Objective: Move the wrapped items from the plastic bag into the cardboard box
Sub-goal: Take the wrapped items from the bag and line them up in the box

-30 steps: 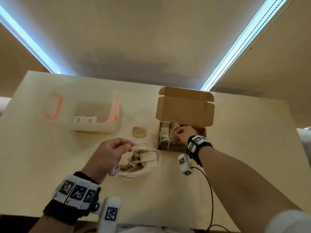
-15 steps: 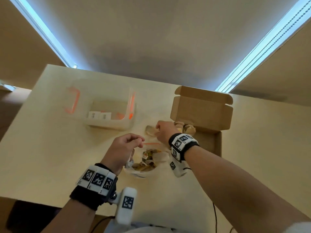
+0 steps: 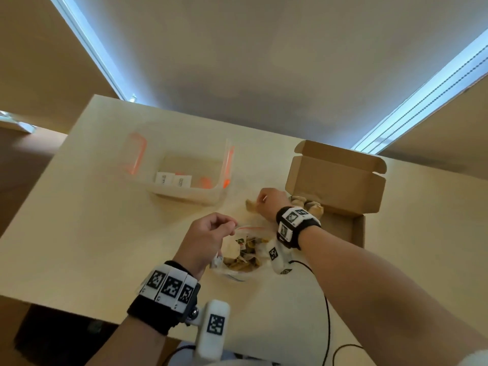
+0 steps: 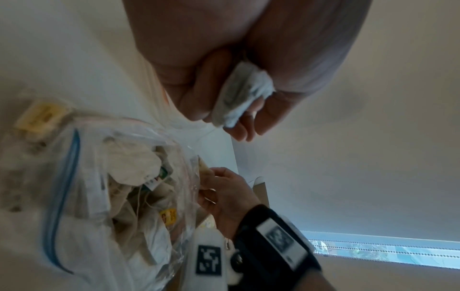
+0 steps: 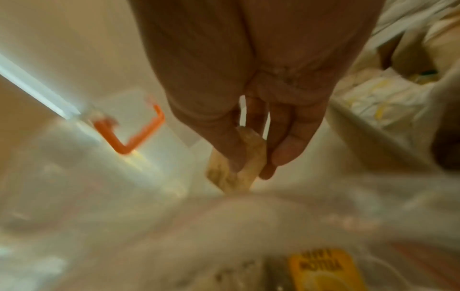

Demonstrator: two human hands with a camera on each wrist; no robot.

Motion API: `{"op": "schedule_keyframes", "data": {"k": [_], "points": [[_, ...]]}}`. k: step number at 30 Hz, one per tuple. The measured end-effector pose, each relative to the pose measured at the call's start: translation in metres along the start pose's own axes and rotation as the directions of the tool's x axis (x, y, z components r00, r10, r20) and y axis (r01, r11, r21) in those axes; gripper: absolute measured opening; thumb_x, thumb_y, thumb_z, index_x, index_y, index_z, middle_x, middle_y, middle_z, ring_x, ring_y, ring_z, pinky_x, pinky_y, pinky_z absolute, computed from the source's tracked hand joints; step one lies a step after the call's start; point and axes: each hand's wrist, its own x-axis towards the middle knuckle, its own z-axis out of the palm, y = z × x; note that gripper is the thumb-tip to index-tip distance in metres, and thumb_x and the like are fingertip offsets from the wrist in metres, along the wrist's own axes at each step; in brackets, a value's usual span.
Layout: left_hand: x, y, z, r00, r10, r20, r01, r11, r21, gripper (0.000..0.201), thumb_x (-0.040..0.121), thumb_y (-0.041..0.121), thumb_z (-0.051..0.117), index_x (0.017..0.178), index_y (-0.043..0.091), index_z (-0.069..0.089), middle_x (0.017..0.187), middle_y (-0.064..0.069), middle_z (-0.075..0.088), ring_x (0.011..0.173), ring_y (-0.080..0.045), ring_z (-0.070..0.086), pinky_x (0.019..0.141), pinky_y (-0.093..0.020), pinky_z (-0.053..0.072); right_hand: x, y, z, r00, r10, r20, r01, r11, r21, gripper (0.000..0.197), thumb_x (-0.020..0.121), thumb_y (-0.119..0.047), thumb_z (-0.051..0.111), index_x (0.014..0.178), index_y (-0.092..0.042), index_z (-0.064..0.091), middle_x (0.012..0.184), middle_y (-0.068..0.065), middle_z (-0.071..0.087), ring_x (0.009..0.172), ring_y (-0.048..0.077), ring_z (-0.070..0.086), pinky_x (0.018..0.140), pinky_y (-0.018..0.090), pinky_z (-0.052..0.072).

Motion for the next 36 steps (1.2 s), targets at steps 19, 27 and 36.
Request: {"op": "schedule_keyframes", "data": {"k": [19, 27, 36], "points": [[0.004, 0.017, 0.100, 0.932, 0.244, 0.267, -0.341, 0.839, 0.423, 0.007, 0.080, 0.026, 0.077, 0.081, 0.027, 0.071, 0.080, 0.007, 0.071, 0.079, -0.010, 0.066, 0.072, -0.023, 0.048, -0.166, 0.061, -0.052, 0.972, 0.024, -0.233, 0.176, 0.584, 0.792, 0.011, 0.089, -0.017, 0.071, 0.099, -0.015, 0.076, 0.083, 0.001, 0.073, 0.069, 0.007, 0.061, 0.060, 0.019, 0.046], [0.001, 0.005, 0.090, 0.975, 0.143, 0.170, -0.200, 0.899, 0.391, 0.007, 0.085, 0.021, 0.074, 0.089, 0.017, 0.070, 0.081, -0.004, 0.072, 0.073, -0.012, 0.065, 0.065, -0.022, 0.050, -0.102, 0.138, -0.066, 0.950, 0.251, -0.187, -0.158, 0.901, 0.404, 0.008, 0.082, -0.025, 0.078, 0.083, -0.024, 0.070, 0.084, -0.005, 0.072, 0.084, 0.014, 0.066, 0.077, 0.027, 0.054], [-0.003, 0.000, 0.069, 0.994, 0.078, 0.074, -0.093, 0.966, 0.242, 0.006, 0.089, 0.012, 0.070, 0.092, 0.007, 0.069, 0.075, -0.005, 0.068, 0.060, -0.006, 0.059, 0.053, -0.017, 0.045, -0.056, 0.128, -0.035, 0.953, 0.298, -0.043, -0.294, 0.952, 0.084, 0.009, 0.091, -0.023, 0.064, 0.083, -0.024, 0.068, 0.100, 0.005, 0.070, 0.087, 0.023, 0.063, 0.068, 0.028, 0.052]]}}
